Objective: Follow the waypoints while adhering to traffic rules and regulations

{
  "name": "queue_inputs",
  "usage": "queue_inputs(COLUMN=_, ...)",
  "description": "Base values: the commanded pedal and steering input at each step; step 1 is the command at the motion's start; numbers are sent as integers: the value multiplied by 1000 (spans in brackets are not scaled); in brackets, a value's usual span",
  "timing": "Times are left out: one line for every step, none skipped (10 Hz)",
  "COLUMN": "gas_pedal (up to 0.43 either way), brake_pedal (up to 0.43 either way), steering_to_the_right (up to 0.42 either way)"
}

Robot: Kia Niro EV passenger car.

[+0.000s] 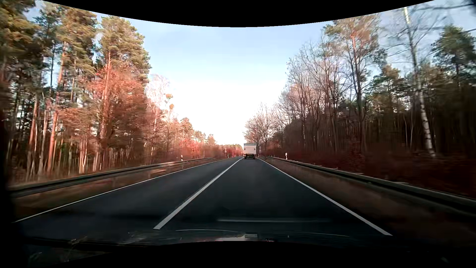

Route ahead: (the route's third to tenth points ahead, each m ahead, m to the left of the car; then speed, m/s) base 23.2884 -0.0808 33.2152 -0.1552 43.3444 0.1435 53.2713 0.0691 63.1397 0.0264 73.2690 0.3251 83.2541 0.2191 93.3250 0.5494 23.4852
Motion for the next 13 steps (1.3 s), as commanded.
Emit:
queue_inputs(gas_pedal=130, brake_pedal=0, steering_to_the_right=0)
queue_inputs(gas_pedal=118, brake_pedal=0, steering_to_the_right=0)
queue_inputs(gas_pedal=118, brake_pedal=0, steering_to_the_right=0)
queue_inputs(gas_pedal=110, brake_pedal=0, steering_to_the_right=-2)
queue_inputs(gas_pedal=110, brake_pedal=0, steering_to_the_right=-3)
queue_inputs(gas_pedal=110, brake_pedal=0, steering_to_the_right=-3)
queue_inputs(gas_pedal=110, brake_pedal=0, steering_to_the_right=-3)
queue_inputs(gas_pedal=110, brake_pedal=0, steering_to_the_right=-3)
queue_inputs(gas_pedal=118, brake_pedal=0, steering_to_the_right=-3)
queue_inputs(gas_pedal=118, brake_pedal=0, steering_to_the_right=-3)
queue_inputs(gas_pedal=118, brake_pedal=0, steering_to_the_right=-3)
queue_inputs(gas_pedal=118, brake_pedal=0, steering_to_the_right=-3)
queue_inputs(gas_pedal=130, brake_pedal=0, steering_to_the_right=-3)
